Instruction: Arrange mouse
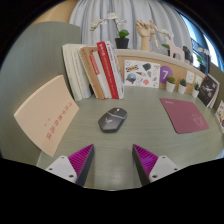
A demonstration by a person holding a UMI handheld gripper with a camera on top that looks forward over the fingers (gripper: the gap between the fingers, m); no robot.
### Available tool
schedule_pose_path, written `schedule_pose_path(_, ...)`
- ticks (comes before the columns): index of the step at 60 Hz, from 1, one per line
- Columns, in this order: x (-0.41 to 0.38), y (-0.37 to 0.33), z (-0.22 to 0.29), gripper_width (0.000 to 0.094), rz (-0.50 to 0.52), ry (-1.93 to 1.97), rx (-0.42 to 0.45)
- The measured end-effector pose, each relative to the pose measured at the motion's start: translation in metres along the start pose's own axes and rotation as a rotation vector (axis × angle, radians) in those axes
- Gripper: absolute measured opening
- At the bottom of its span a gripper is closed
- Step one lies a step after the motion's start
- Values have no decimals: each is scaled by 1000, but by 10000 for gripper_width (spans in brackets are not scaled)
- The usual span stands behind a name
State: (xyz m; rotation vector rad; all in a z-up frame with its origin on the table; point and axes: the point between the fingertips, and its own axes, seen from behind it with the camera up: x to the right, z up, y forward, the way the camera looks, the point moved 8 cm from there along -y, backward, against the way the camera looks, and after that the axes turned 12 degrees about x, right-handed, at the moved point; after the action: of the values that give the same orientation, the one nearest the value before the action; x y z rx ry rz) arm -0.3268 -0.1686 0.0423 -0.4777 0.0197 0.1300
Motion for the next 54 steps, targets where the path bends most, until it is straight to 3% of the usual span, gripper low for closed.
schedule_pose_path(33, -28, 124, 62, 746, -22, -29, -19)
schedule_pose_path(39, -29, 128, 65, 695, -25, -23, -26)
schedule_pose_path(44, -28, 129, 65, 566, -33, -18, -34)
schedule_pose_path(54, -26, 129, 66, 426, -44, -40, -81)
